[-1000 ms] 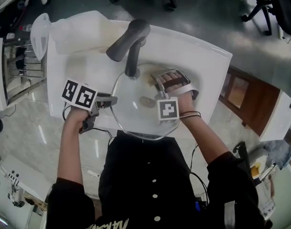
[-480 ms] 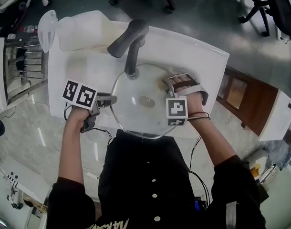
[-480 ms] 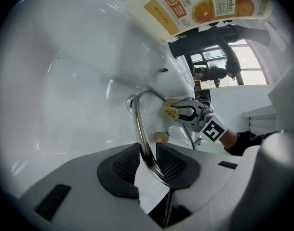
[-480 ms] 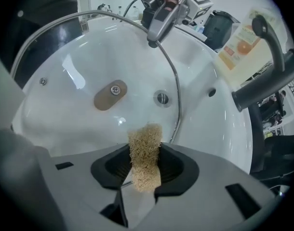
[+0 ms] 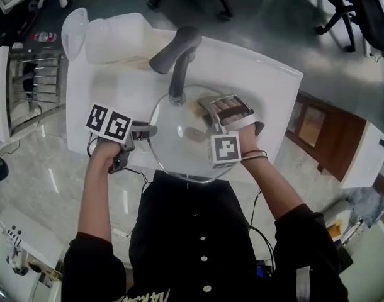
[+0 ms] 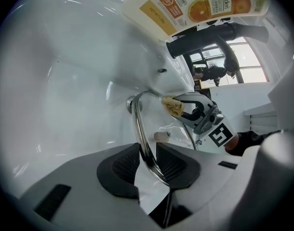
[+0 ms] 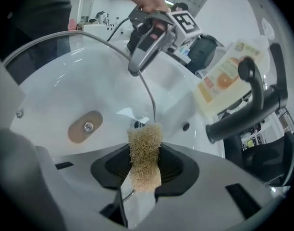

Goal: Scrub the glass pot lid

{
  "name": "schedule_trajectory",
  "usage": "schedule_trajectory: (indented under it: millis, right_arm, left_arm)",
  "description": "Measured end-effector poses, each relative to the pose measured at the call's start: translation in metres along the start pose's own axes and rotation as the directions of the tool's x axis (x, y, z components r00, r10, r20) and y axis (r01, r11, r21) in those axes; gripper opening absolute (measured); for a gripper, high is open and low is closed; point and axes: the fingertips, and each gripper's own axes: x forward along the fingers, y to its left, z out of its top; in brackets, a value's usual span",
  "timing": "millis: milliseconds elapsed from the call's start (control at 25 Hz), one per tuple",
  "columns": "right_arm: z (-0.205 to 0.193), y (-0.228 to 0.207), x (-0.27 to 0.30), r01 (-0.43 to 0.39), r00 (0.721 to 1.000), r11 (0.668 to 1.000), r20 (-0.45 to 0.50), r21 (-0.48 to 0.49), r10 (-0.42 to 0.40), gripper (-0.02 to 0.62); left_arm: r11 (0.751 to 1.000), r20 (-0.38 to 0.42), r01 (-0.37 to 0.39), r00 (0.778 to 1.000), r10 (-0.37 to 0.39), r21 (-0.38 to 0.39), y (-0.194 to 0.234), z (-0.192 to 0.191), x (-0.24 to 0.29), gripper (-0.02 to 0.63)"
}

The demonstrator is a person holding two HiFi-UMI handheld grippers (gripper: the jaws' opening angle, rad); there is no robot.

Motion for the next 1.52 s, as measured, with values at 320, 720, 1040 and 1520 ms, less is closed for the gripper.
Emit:
schedule_trajectory:
  millis: [320, 720, 1040, 1520]
  right_arm:
    - [0.059, 0.000, 0.031, 0.049, 0.973, 0.999, 0.225, -0.001, -0.047, 0.156]
    - [0.076, 0.000, 0.037, 0.049, 0.965, 0.995, 0.260, -0.084, -0.026, 0.158]
    - [0.061, 0.023, 0.029, -0.080, 0.968, 0.979, 0.222, -0.187, 0.121, 0.156]
    - [0.006, 0.058, -0.003, -0.350, 0.927, 0.911, 0.056, -0.219, 0.370, 0.154]
  left_arm:
    - [1.000, 0.008, 0.022, 1.000, -0.022, -0.004, 0.000, 0.001, 0.000, 0.126]
    - [1.000, 0.011, 0.007, 1.000, -0.007, 0.029, 0.000, 0.002, -0.001, 0.129]
    - [1.000, 0.000, 0.003, 1.000, -0.003, 0.026, 0.000, 0.000, 0.000, 0.129]
    - [1.000, 0.003, -0.002, 1.000, 0.002, 0.017, 0.000, 0.001, 0.000, 0.128]
